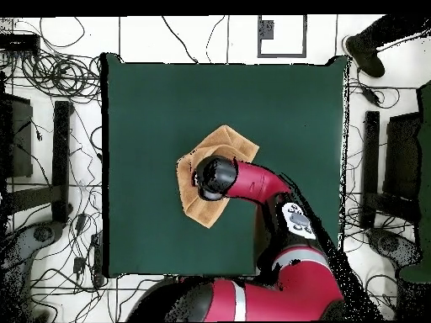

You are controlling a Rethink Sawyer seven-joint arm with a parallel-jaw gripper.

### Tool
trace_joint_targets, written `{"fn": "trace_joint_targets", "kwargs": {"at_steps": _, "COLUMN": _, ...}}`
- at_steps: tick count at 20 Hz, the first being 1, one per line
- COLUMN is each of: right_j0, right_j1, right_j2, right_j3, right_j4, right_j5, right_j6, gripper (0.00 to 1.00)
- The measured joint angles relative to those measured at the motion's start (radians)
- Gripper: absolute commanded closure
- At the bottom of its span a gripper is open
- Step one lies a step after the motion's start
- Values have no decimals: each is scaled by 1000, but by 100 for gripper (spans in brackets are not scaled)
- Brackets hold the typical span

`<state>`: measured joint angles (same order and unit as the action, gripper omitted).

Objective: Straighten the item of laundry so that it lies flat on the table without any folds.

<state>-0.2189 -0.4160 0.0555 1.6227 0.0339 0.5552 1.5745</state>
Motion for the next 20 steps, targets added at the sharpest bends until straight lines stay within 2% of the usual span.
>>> {"fn": "trace_joint_targets", "kwargs": {"at_steps": 3, "right_j0": 11, "right_j1": -1, "right_j2": 0, "right_j3": 0, "right_j4": 16, "right_j5": 0, "right_j6": 0, "gripper": 100}}
{"fn": "trace_joint_targets", "kwargs": {"at_steps": 12, "right_j0": 140, "right_j1": -15, "right_j2": 0, "right_j3": 12, "right_j4": 186, "right_j5": 0, "right_j6": 28, "gripper": 100}}
{"fn": "trace_joint_targets", "kwargs": {"at_steps": 20, "right_j0": 275, "right_j1": -42, "right_j2": 0, "right_j3": 33, "right_j4": 319, "right_j5": 14, "right_j6": 160, "gripper": 100}}
